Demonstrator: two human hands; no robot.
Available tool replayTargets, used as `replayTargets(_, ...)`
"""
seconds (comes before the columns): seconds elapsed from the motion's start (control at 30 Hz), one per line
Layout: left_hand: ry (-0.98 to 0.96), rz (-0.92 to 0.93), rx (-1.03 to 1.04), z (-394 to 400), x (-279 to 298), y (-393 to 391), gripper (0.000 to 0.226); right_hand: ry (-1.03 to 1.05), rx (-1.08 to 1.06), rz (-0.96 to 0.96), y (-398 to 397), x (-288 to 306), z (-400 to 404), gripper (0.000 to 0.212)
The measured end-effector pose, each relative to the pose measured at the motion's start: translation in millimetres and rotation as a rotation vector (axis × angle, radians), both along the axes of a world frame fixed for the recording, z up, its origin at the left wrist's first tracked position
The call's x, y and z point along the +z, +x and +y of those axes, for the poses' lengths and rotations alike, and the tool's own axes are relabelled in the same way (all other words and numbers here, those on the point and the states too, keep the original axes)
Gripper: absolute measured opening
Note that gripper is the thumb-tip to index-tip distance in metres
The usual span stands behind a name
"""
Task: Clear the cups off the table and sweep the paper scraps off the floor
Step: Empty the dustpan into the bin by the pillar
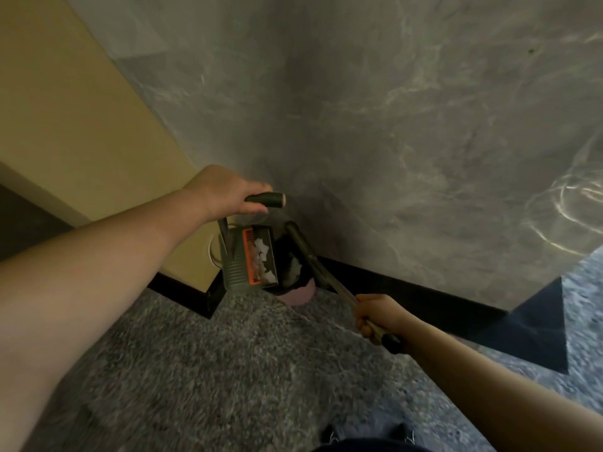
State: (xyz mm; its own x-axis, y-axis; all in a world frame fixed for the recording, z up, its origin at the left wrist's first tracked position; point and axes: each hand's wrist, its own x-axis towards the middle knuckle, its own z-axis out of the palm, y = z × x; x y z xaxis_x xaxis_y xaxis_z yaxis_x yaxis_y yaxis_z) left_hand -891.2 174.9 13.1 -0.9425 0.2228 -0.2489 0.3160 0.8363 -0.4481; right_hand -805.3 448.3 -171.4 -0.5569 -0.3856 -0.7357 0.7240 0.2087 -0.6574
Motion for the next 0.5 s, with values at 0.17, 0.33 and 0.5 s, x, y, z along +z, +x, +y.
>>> replayTargets(0.17,-0.041,-0.046,-0.066,13,-21,2,0.045,-0.042,0.024,0.005,-2,-4,-5,0.025)
replayTargets(0.33,-0.116,-0.048,-0.170,16,-19,-13,0.047,-0.057,0.034,0.002,-10,0,-11,0.025)
replayTargets(0.5,-0.187,-0.086,-0.215,28,-40,-13,0.052,-0.084,0.049,0.011,-16,-5,-18,0.028)
